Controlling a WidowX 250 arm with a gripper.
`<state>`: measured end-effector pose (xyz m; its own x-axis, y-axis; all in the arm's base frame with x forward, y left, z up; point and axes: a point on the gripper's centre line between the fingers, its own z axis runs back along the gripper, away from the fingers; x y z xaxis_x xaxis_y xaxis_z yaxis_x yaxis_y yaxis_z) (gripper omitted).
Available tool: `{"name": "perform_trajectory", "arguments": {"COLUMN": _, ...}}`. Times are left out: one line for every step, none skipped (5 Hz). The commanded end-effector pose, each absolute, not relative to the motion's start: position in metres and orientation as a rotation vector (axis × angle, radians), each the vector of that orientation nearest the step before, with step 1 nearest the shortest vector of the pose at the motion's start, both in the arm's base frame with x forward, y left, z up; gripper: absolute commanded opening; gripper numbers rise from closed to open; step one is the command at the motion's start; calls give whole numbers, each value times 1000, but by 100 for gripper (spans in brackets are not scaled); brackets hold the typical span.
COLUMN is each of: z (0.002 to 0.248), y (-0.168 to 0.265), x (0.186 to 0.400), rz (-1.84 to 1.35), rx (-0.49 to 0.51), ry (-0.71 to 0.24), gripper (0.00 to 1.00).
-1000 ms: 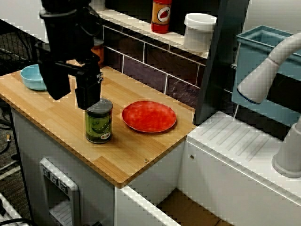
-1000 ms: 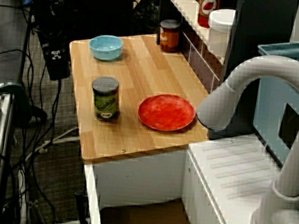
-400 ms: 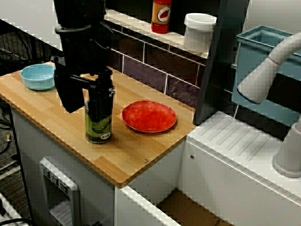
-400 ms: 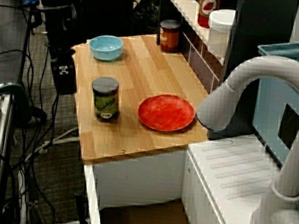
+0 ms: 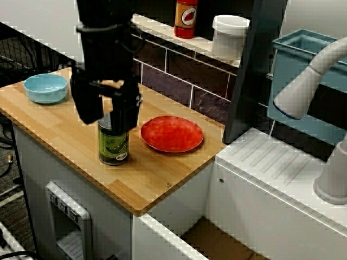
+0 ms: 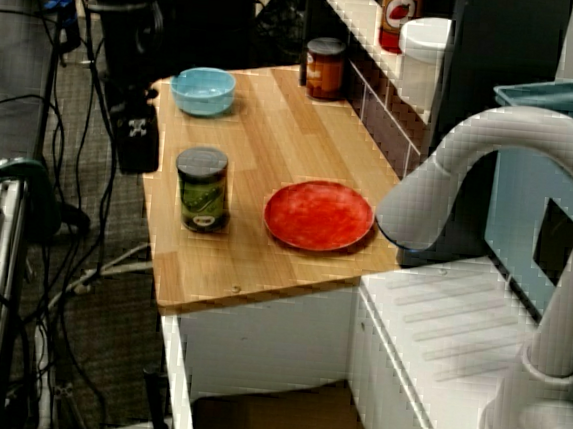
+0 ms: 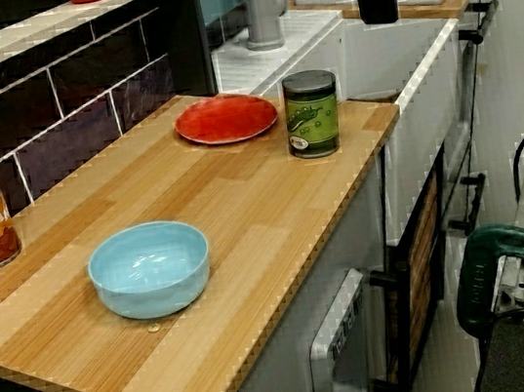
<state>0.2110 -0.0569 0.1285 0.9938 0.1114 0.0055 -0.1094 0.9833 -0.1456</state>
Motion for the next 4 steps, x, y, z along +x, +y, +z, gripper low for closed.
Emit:
{"name": "perform_trajectory", "arguments": {"z": 136, "y": -60, "x": 215, "rz": 110, "rx": -149, "ry": -37, "gripper": 100}}
{"name": "perform_trajectory", "arguments": {"z": 136, "y": -60, "x": 215, "rz": 110, "rx": -149, "ry": -37, "gripper": 100}}
{"name": "perform_trajectory", "arguments": {"z": 136, "y": -60, "x": 215, "rz": 110, "rx": -149, "ry": -37, "gripper": 100}}
{"name": "perform_trajectory", "arguments": {"z": 106, "y": -63, "x": 221, "rz": 117, "rx": -117, "ry": 4, "gripper": 100}}
